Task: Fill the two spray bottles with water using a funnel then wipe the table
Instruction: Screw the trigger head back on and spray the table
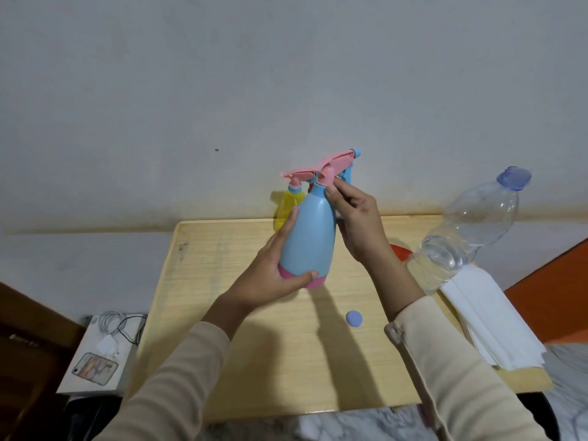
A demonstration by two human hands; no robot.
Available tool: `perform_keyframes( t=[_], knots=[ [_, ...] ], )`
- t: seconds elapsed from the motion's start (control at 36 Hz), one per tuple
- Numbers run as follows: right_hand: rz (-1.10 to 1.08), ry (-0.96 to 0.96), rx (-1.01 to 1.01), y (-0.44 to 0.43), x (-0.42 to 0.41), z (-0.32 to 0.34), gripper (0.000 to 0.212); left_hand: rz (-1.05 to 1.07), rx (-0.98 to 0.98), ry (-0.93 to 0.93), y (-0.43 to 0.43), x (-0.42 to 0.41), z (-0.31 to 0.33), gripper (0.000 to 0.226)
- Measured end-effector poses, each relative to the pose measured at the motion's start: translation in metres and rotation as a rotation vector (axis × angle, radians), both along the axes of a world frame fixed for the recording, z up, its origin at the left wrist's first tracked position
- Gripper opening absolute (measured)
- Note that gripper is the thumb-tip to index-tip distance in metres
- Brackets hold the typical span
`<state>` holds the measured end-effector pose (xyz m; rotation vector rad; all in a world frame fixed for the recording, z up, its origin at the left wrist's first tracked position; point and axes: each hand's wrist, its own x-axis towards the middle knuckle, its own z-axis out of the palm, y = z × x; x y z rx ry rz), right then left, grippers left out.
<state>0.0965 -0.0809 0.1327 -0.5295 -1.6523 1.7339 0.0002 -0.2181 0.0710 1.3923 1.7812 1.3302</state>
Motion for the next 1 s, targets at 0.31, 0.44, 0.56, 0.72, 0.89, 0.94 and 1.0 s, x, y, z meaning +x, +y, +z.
perform_keyframes(
  t=[0.31,0.44,0.56,0.72,0.89,0.94,1.0],
  knots=[
    [-0.438,-0.302,0.415,-0.011,0.004,-0.019,0.042,0.252,0.047,0.085,0.002,0.043,-0.026,0.092],
    [-0.324,-0.411,0.330,-0.001,0.002,-0.020,0.067,0.337,0.104,0.168,0.005,0.065,-0.030,0.092],
    [-0.310,-0.313,0.216,0.000,-0.005,-0.012,0.035,0.410,0.135,0.280,0.004,0.082,-0.032,0.092],
    [-0.277,-0.296,0.172,-0.008,-0.010,-0.012,0.015,0.546,0.170,0.417,-0.004,0.096,-0.039,0.087],
    [-0.238,-0.271,0.203,-0.016,-0.013,-0.018,0.007,0.628,0.162,0.499,-0.018,0.097,-0.045,0.084],
    [-0.229,-0.259,0.231,-0.021,-0.015,-0.017,0.007,0.644,0.156,0.489,-0.023,0.096,-0.048,0.083],
    [-0.214,-0.255,0.239,-0.024,-0.020,-0.017,0.005,0.653,0.129,0.459,-0.029,0.094,-0.050,0.084]
  ],
)
